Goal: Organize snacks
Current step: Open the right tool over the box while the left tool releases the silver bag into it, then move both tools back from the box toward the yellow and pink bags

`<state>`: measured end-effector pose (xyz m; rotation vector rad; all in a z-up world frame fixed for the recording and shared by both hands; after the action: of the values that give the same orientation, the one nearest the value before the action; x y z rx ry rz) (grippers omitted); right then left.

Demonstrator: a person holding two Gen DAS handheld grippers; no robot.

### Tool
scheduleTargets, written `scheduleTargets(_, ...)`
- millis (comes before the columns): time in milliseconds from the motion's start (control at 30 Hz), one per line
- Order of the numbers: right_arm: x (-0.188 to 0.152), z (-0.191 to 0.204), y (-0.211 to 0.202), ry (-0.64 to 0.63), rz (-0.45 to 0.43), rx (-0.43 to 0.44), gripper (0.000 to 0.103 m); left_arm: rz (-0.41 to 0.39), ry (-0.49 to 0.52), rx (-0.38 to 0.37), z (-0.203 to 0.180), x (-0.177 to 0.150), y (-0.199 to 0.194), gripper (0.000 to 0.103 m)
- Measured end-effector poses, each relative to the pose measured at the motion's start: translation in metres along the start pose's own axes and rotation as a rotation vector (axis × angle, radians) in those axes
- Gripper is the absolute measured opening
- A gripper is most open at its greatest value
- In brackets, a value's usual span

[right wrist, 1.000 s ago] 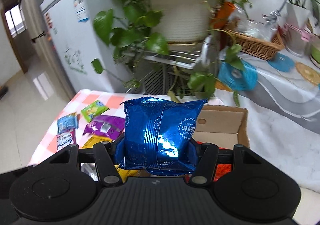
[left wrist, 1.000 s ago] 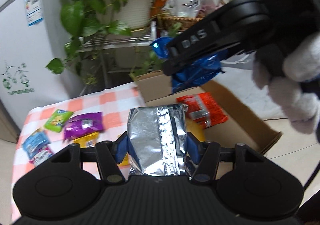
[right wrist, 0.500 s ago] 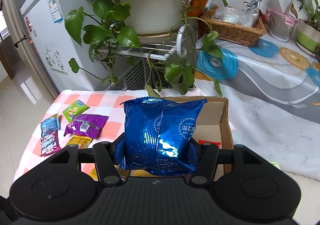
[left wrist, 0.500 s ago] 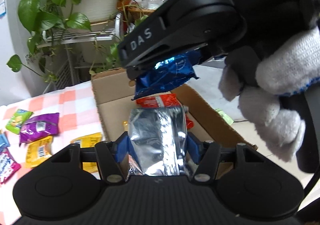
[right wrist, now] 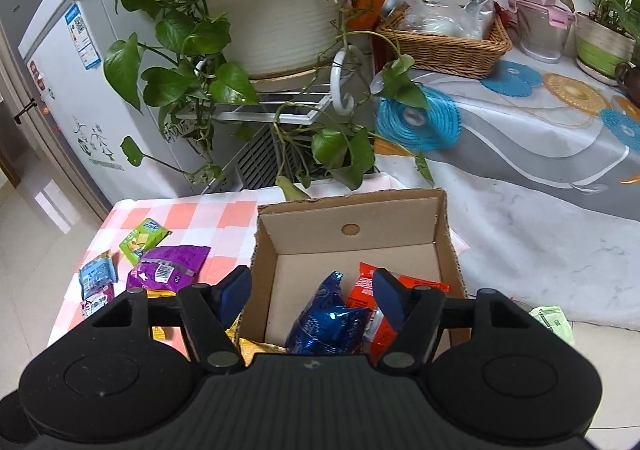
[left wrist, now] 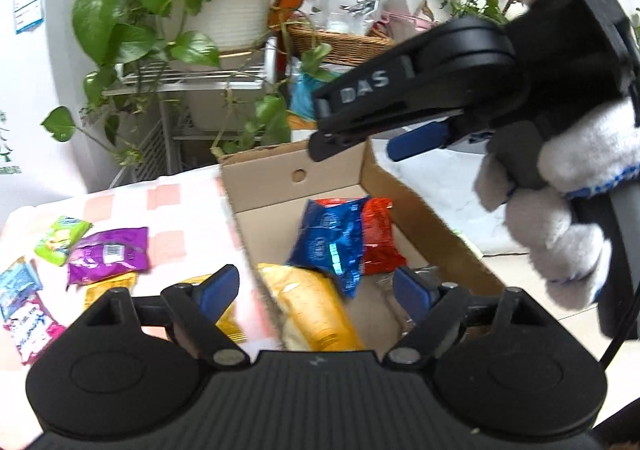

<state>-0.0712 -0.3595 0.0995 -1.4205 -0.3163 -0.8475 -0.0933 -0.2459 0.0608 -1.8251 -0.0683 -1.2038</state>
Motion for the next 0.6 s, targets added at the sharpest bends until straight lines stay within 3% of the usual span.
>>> scheduleTargets(600, -0.003, 0.052, 0.015, -0.117, 0.032, 0.091, 0.076, 0.05, -0.06, 0.135, 0.094, -0.03, -0.028, 0.087)
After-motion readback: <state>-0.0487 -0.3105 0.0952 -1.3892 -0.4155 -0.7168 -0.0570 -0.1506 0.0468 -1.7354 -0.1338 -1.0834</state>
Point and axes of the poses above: each gripper's, at about its wrist camera, not at the fingertips, and y roughly the way its jaws point, z to its left, x to its top, the point moved 5 cm from there along y, roughly the way its jaws point, and after that the axes turned 1 degree about -y, right-handed, at the moved point
